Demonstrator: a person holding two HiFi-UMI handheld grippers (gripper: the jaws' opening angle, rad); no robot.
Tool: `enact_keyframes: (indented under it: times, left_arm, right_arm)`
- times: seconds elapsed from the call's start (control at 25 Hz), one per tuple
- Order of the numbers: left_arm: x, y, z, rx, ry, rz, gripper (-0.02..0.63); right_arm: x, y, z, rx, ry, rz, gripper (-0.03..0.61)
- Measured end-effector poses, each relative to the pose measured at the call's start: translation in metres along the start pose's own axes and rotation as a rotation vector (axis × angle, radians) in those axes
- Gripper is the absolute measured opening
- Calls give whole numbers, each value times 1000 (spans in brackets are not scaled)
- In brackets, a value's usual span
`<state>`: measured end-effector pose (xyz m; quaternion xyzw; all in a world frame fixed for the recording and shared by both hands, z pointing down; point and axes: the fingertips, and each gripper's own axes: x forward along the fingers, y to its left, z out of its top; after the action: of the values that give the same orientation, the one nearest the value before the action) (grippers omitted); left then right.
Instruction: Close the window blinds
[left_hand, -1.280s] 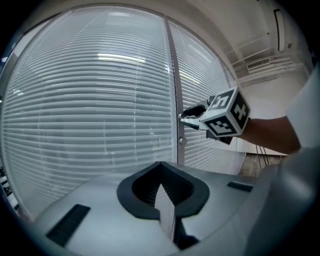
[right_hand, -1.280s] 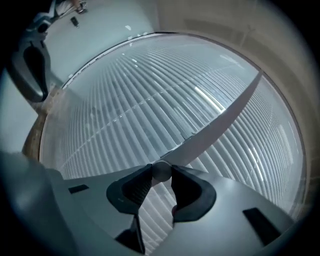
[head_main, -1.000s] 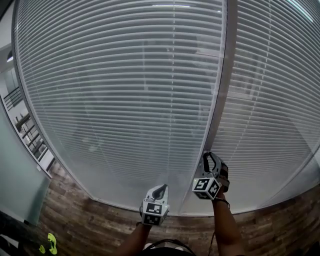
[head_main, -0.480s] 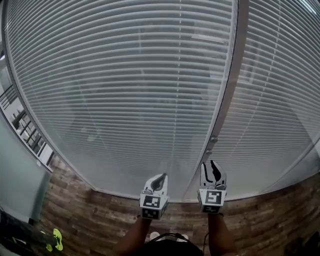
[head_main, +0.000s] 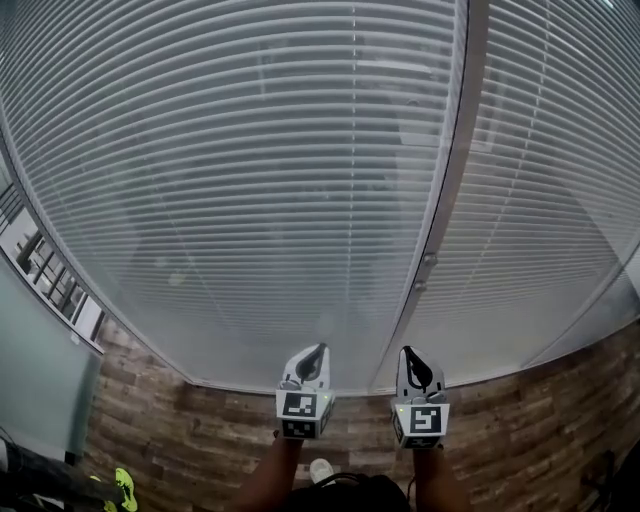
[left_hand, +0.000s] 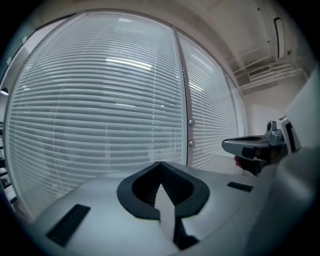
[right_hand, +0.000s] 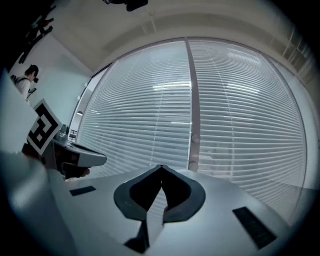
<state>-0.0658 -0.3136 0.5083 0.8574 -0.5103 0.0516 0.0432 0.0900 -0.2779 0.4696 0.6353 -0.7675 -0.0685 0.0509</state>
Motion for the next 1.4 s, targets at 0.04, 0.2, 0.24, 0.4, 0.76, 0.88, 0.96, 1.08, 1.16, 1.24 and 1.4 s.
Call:
enact_keyframes:
  times: [0.04, 0.2, 0.24, 0.4, 0.76, 0.88, 0.96, 1.08, 1.16, 1.24, 1.4]
  left_arm:
    - [-3, -2, 1, -1, 6, 0, -6]
    - [-22, -14, 28, -4, -6, 20, -6]
    - [-26, -18, 29, 2, -10, 24, -6]
    - [-39, -37, 6, -1, -13, 66, -6]
    - [-139, -88, -20, 3, -66, 137, -6]
    - [-161, -98, -21, -6, -56, 169, -6]
    - [-177, -104, -28, -9, -40, 186, -6]
    - [-198, -111, -38, 0, -28, 176, -6]
    - [-211, -117, -38, 4, -20, 165, -6]
    - [-221, -122, -41, 9, -24, 158, -6]
    - [-245, -123, -44, 17, -12, 141, -6]
  right_arm:
    - [-4, -1, 2, -1, 20, -7, 5]
    - [-20, -2, 6, 3, 32, -1, 3]
    - [-25, -2, 6, 8, 30, 5, 3]
    - [-45, -7, -15, 4, 48, 52, 3]
    - [-141, 6, -26, 21, -48, 59, 3]
    - [-160, 8, -29, 43, -45, 81, 3]
    - [-174, 10, -33, 55, -34, 92, 3]
    - [-193, 23, -32, 54, -35, 109, 3]
    - [-204, 31, -30, 44, -38, 115, 3]
    - [-214, 35, -31, 69, -35, 110, 3]
    - [-237, 41, -21, 131, -11, 70, 3]
